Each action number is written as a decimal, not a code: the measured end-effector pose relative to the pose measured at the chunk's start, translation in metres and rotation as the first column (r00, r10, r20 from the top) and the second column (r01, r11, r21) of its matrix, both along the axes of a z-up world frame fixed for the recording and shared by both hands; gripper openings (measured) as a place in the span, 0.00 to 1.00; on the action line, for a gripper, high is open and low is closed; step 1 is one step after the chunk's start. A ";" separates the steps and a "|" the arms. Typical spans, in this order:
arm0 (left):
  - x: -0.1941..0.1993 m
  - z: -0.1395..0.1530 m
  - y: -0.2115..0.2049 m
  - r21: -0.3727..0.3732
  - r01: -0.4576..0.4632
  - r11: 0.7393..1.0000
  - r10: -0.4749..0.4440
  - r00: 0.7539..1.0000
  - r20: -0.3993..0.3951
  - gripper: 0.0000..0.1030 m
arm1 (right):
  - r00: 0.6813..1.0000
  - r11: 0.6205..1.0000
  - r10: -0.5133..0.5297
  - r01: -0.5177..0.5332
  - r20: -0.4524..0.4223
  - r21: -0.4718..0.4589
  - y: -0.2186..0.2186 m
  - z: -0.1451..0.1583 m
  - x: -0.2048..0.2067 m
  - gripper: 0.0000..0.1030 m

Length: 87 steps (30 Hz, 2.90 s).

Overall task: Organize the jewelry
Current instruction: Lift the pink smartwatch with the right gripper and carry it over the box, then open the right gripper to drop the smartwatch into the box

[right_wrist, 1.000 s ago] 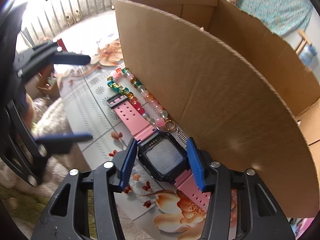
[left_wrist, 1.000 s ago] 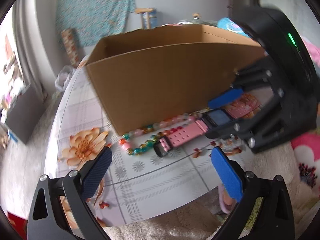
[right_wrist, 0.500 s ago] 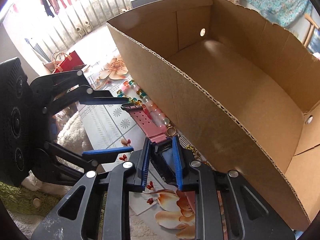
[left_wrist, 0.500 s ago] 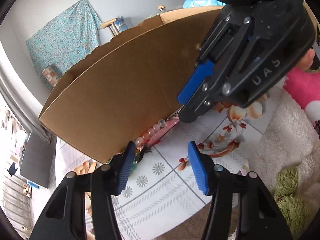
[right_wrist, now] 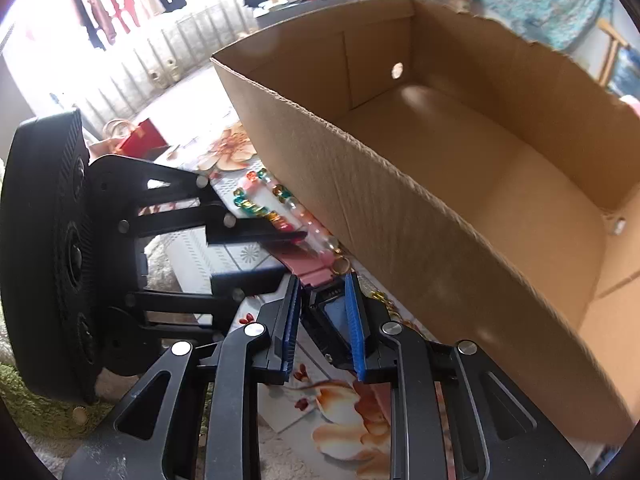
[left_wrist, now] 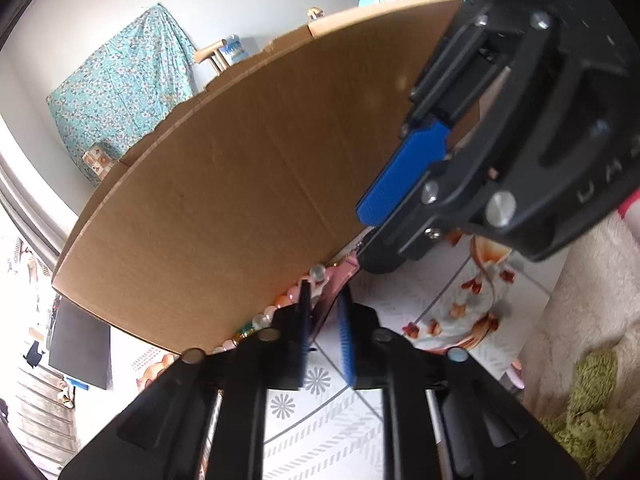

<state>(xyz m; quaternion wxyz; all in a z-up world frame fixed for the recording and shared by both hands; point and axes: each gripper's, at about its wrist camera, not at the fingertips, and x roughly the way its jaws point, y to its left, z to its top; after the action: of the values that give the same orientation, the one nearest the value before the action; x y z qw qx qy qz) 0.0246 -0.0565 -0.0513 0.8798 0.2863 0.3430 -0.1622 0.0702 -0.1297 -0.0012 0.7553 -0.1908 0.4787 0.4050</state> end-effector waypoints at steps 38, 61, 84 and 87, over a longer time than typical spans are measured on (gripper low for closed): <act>-0.053 0.123 0.024 -0.239 -0.021 0.971 0.055 0.989 0.137 0.05 | 0.751 0.843 -0.538 0.473 0.382 0.256 -0.029 -0.007 -0.072 0.06; 0.124 0.150 0.066 -0.334 -0.129 0.934 0.037 0.963 -0.269 0.05 | 0.916 0.913 -0.401 0.398 0.020 0.096 -0.036 0.068 0.095 0.01; 0.201 0.102 0.076 -0.256 -0.275 0.927 0.153 0.898 -0.412 0.37 | 0.898 0.896 -0.434 0.423 -0.076 -0.133 -0.014 -0.001 0.199 0.38; 0.180 0.127 0.093 -0.316 -0.260 0.912 0.159 0.937 -0.310 0.55 | 0.892 0.919 -0.395 0.384 -0.221 -0.094 0.002 -0.014 0.196 0.36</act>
<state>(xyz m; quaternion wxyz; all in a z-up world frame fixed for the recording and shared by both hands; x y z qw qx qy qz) 0.2043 0.0367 0.0756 0.8722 0.0597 0.4572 -0.1632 0.2666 -0.1275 -0.0155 0.7542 -0.0596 0.6027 0.2536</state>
